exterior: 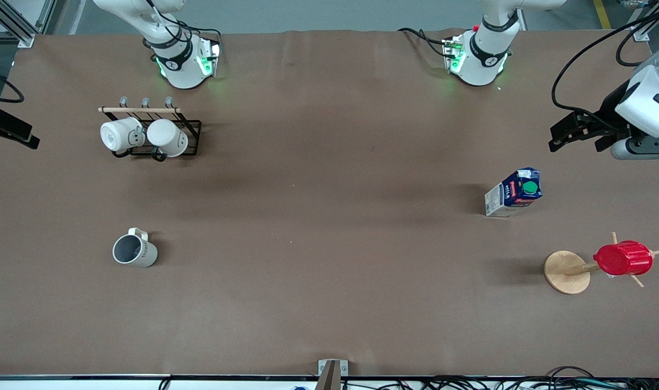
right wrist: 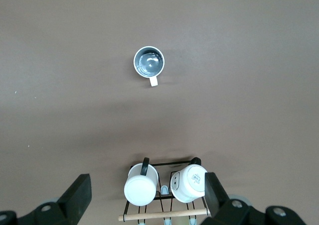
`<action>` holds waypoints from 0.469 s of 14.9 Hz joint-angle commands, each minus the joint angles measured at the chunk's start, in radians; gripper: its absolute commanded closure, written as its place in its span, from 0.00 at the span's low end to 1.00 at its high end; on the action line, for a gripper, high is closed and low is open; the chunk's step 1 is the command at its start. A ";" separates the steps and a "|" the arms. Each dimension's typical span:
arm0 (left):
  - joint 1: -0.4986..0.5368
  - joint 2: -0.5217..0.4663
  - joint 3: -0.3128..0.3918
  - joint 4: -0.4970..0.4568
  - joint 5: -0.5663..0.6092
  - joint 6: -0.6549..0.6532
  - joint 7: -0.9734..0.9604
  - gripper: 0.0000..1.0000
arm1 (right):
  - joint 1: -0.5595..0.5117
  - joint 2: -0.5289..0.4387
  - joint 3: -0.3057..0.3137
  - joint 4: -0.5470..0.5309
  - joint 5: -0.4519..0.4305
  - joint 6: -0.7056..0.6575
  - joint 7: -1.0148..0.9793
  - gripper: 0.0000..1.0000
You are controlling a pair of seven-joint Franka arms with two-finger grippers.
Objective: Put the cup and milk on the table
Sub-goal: 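Move the right gripper toward the grey mug while the left gripper reaches the milk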
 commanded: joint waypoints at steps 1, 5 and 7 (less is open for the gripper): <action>-0.007 0.002 0.005 0.005 0.016 0.009 0.015 0.03 | -0.023 -0.028 0.012 -0.028 0.013 0.008 -0.012 0.00; -0.007 0.003 0.005 0.007 0.016 0.008 0.010 0.03 | -0.047 -0.028 0.019 -0.028 0.022 0.005 -0.012 0.00; -0.008 0.006 0.005 0.007 0.016 0.009 0.007 0.02 | -0.044 -0.028 0.018 -0.028 0.022 0.003 -0.012 0.00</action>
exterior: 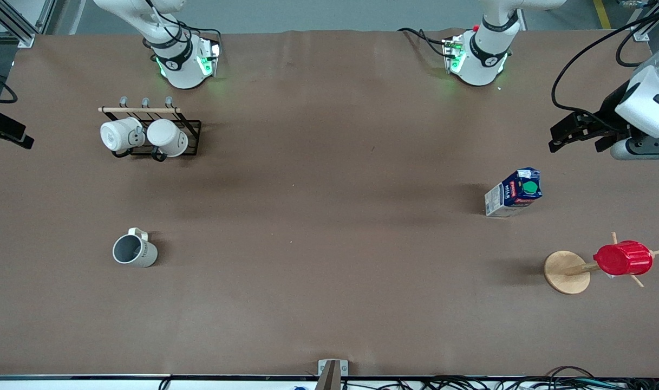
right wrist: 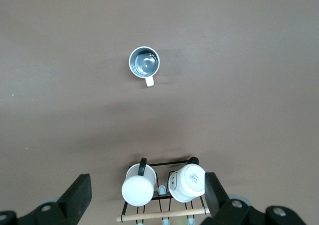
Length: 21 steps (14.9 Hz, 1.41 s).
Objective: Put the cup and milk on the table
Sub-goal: 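Move the right gripper toward the grey mug while the left gripper reaches the milk, then grasp the grey mug with the right gripper while the left gripper grasps the milk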
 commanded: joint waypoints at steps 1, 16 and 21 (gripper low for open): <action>-0.008 0.005 0.005 0.007 0.016 0.007 0.007 0.02 | -0.021 -0.026 0.017 -0.026 0.021 0.003 -0.009 0.00; 0.015 0.086 0.008 -0.109 0.082 0.163 0.027 0.02 | -0.001 0.259 0.017 -0.379 0.018 0.687 -0.139 0.00; 0.028 0.075 0.006 -0.295 0.087 0.332 0.027 0.02 | -0.010 0.391 0.017 -0.425 0.016 0.923 -0.188 0.00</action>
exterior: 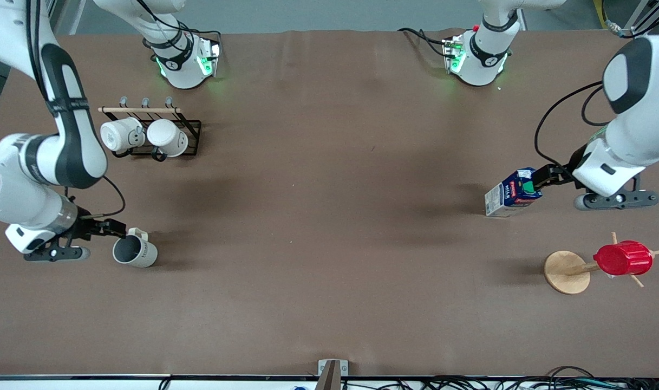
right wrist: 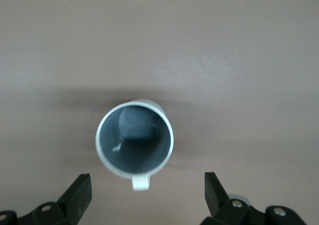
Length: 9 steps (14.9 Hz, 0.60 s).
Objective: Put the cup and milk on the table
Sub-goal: 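Grasp the grey mug with the right gripper while the left gripper grasps the milk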
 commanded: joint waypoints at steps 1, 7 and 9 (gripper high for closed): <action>0.007 -0.032 -0.001 -0.106 0.017 0.073 0.027 0.02 | -0.011 0.032 0.006 -0.049 0.005 0.120 -0.023 0.00; 0.019 -0.043 -0.001 -0.235 0.017 0.179 0.027 0.03 | -0.012 0.083 0.005 -0.080 -0.002 0.218 -0.054 0.08; 0.039 -0.043 -0.004 -0.260 0.017 0.207 0.029 0.03 | -0.014 0.094 0.005 -0.078 -0.002 0.221 -0.052 0.24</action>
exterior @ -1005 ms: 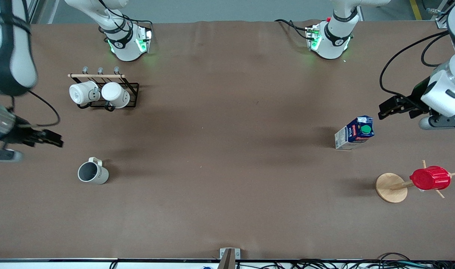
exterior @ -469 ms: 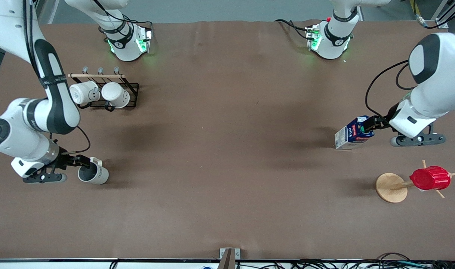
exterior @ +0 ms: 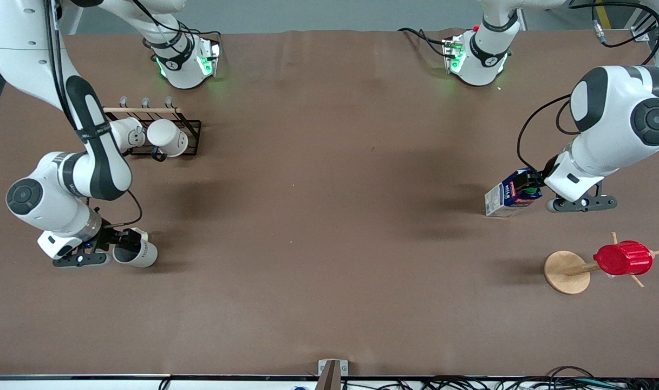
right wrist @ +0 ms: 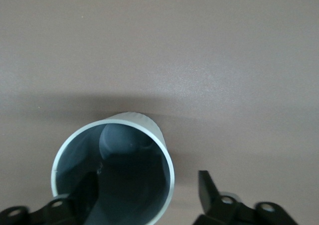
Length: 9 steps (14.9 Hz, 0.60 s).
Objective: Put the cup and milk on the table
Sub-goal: 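Grasp the grey mug with the right gripper while the left gripper grasps the milk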
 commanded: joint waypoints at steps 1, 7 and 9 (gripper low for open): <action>0.022 -0.036 -0.004 -0.067 0.017 0.053 0.027 0.04 | -0.013 -0.001 0.007 -0.017 0.000 0.022 -0.017 0.37; 0.027 -0.013 -0.004 -0.078 0.013 0.078 0.046 0.04 | -0.036 0.021 0.007 -0.006 0.016 0.038 -0.002 1.00; 0.025 -0.005 -0.004 -0.080 0.013 0.086 0.046 0.04 | -0.037 0.021 0.007 0.009 0.031 0.024 0.019 1.00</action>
